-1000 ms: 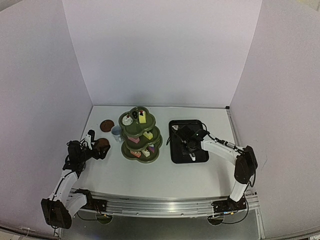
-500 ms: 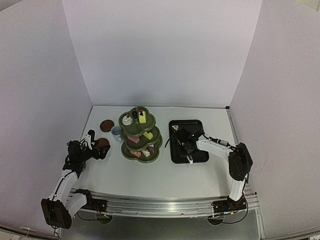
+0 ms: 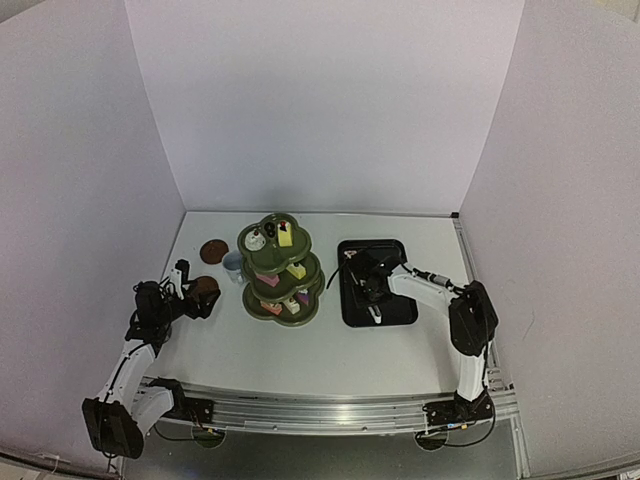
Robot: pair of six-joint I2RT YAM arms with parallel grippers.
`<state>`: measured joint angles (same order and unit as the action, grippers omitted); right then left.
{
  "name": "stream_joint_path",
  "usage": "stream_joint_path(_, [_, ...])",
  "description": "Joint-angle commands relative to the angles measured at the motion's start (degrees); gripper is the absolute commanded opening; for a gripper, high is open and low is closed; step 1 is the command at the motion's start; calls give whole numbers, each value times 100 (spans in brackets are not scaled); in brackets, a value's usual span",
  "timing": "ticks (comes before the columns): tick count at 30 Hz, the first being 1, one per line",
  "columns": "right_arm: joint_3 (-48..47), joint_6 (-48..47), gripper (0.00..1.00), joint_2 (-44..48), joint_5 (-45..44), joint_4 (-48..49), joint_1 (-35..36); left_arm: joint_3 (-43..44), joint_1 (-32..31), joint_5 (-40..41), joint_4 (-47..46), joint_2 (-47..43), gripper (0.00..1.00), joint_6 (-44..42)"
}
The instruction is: Serve the afternoon tea
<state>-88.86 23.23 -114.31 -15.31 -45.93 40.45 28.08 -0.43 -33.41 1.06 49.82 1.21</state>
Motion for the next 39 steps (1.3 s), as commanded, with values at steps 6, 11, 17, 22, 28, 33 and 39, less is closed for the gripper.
stream_joint_path(6, [-611,-81,25,-399,37,120,-209,103,7,22,11,-70,100,-113])
stream_joint_path(11, [-453,-126,4,-143,-27,111,-210,81,7,66,35,-126,100,-113])
stream_joint_path(17, [-372,-322,0,751,-223,68,-210,81,7,88,43,-125,100,-113])
stream_joint_path(22, [-735,-737,0,1549,-436,-116,-208,117,6,54,-18,-60,100,-113])
stream_joint_path(28, [-1428,-1352,0,2185,-36,-154,-147,158,6,-4,-83,10,100,-113])
stream_joint_path(33, [-2015,-1975,0,2224,529,-222,311,228,7,-45,-84,67,100,-113])
stream_joint_path(39, [-2567,-2499,0,1931,1586,-474,1035,302,7,-73,-13,93,100,-113])
